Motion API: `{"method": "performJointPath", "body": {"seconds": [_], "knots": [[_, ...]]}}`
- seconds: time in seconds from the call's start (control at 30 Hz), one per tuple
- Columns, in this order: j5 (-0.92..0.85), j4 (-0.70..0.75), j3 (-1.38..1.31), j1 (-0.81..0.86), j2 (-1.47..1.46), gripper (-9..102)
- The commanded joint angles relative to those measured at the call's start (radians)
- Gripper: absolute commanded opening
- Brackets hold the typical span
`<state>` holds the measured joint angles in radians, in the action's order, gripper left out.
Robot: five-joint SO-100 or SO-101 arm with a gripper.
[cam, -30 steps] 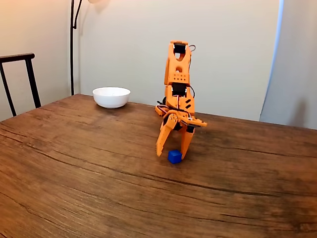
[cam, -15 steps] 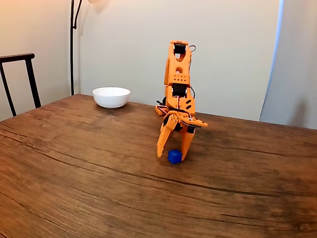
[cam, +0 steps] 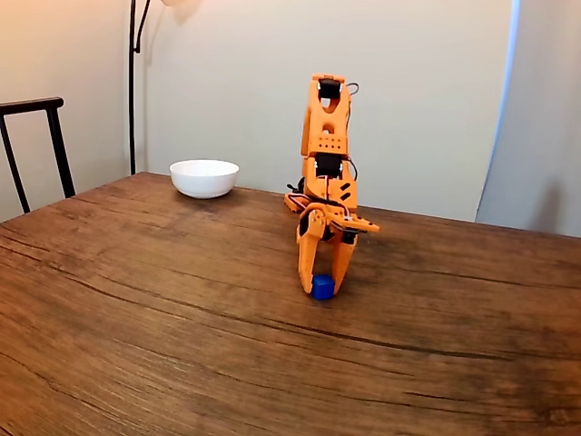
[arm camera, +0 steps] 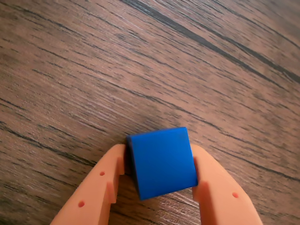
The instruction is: Grasp the cube and drop it in the bowl
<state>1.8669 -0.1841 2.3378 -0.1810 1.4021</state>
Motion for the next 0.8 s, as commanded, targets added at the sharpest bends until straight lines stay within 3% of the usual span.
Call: {"method": "performJointPath", "body": {"seconds": [0.0, 0.23, 0.77], "knots": [[-0.008, 0.011, 0.012, -0.005, -0.006, 16], [-0.009, 0.011, 0.012, -0.005, -0.006, 10], [-0.029, 0.011, -0.057, 0.003, 0.037, 9]]}}
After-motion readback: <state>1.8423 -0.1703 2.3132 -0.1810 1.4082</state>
